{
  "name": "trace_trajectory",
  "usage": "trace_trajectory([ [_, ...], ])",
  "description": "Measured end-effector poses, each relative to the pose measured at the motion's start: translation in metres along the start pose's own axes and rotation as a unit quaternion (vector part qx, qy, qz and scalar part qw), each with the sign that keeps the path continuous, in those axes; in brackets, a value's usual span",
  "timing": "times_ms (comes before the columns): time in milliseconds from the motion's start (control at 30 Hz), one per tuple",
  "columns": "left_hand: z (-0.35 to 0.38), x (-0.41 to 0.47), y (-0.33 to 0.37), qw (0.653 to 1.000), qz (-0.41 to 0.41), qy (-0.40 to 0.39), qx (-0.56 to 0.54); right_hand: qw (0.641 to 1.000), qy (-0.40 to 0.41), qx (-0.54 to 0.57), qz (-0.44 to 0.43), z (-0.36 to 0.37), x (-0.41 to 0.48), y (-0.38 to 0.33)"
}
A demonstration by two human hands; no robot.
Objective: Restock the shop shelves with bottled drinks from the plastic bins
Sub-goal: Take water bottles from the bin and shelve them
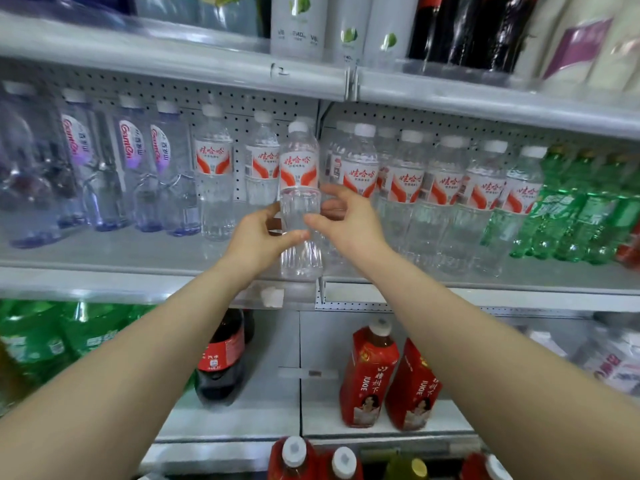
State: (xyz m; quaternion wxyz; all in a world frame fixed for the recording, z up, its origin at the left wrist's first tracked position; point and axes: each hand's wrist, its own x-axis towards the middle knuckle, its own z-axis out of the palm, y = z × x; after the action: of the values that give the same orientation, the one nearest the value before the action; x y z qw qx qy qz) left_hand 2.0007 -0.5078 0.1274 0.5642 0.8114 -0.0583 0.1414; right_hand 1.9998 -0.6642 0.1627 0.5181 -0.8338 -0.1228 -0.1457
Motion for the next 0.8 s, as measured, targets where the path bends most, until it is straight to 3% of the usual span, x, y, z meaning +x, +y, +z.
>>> trace_trajectory([
  [333,0.009,0.021,-0.009,0.999,0.034,0.021,-0.002,0.999,0.007,-0.014,-0.031,0.01,-0.001,0.009],
  [600,0.029,0.022,-0.029,0.995,0.056,0.081,-0.021,0.999,-0.008,-0.028,-0.03,0.007,-0.008,0.028],
  [800,0.03,0.025,-0.029,0.996,0.058,0.069,-0.025,0.999,-0.021,-0.024,-0.023,0.007,-0.005,0.033],
])
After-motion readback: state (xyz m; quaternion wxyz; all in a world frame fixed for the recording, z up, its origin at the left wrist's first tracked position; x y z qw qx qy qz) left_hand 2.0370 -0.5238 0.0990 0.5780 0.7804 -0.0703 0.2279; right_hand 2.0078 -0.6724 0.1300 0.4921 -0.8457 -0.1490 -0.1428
